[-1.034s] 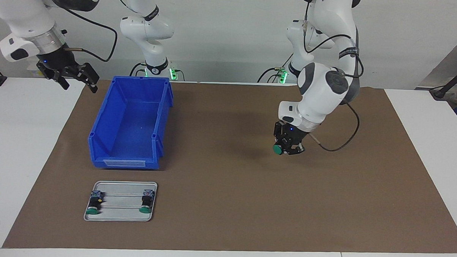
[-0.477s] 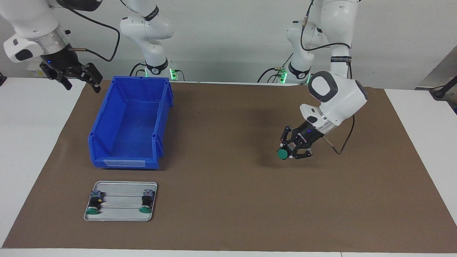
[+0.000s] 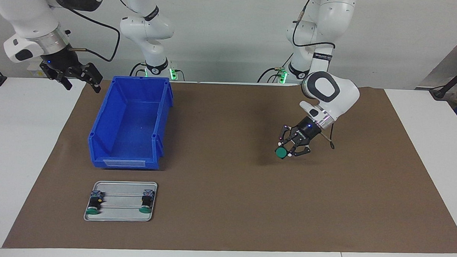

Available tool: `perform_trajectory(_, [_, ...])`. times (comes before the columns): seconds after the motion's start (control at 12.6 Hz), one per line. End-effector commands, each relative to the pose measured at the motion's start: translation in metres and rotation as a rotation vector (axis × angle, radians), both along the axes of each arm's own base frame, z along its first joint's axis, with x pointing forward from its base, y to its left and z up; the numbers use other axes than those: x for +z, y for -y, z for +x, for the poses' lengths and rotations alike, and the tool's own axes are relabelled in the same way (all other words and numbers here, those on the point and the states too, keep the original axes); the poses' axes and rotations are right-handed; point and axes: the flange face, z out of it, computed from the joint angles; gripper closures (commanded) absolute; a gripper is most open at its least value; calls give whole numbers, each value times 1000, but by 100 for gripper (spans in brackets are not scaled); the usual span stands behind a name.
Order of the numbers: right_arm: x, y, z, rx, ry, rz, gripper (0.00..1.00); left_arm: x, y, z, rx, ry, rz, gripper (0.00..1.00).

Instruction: Place and press button with both arms

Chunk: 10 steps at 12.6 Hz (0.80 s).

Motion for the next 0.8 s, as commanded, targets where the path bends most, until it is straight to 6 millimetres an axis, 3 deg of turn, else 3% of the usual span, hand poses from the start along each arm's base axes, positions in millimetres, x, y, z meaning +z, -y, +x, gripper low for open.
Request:
perform_trajectory(0.0, [2,-1,-5,9,-7,13,0,-5,16,-28,24,86,-58,100])
perform_trajectory(0.4, [2,-1,-5,9,-7,13,0,-47,38,-63,43,261,-156,100])
perform_trajectory(0.72, [2,-1,-5,9,-7,13,0,-76,39,-91,42,347,-207,100])
